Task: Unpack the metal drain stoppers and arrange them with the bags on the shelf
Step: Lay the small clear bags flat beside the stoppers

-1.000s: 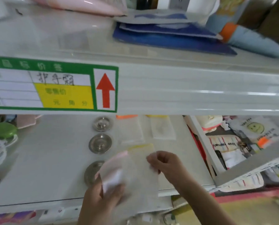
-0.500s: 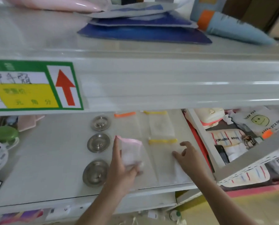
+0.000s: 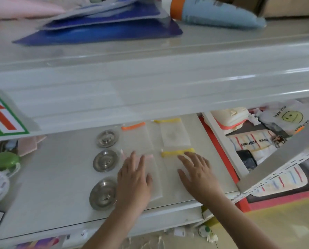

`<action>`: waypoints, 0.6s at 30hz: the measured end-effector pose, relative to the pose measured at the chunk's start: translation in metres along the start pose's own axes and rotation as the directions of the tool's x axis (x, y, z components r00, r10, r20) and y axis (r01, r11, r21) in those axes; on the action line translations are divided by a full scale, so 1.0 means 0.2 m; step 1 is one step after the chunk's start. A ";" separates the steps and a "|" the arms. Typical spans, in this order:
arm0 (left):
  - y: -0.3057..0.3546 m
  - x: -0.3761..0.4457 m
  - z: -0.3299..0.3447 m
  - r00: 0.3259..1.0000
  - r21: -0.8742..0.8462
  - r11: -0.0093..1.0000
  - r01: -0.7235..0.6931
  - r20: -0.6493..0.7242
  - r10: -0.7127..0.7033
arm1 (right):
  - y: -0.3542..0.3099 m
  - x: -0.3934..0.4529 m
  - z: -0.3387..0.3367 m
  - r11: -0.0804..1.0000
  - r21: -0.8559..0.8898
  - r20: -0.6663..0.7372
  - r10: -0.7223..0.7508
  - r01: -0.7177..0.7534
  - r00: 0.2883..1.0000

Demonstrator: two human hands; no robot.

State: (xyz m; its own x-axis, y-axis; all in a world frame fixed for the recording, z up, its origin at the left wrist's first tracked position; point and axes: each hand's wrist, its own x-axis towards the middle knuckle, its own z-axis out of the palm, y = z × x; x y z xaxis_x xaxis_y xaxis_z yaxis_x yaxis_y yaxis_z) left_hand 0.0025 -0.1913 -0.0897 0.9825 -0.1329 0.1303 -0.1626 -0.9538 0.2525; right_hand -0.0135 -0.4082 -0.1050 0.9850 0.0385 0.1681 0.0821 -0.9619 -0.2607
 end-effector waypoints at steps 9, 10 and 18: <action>-0.05 -0.02 0.16 0.959 0.096 0.975 -0.201 0.223 0.176 | -0.03 -0.02 0.13 0.999 -0.052 0.166 0.009 0.000 0.986; -0.05 -0.03 0.16 0.955 0.093 0.973 -0.210 0.231 0.184 | -0.04 -0.02 0.13 0.999 -0.044 0.161 0.009 -0.002 0.987; -0.08 0.33 0.05 0.967 -0.012 0.996 0.093 0.240 -0.088 | -0.01 0.25 -0.01 0.993 0.046 0.076 0.107 -0.111 0.991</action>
State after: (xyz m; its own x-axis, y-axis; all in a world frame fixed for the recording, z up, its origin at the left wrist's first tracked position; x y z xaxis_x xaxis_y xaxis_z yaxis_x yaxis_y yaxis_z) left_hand 0.0704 -0.1874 -0.0939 0.9859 -0.1094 -0.1263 -0.0713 -0.9589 0.2746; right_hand 0.0352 -0.4053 -0.0940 0.9968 -0.0445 0.0661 -0.0210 -0.9468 -0.3210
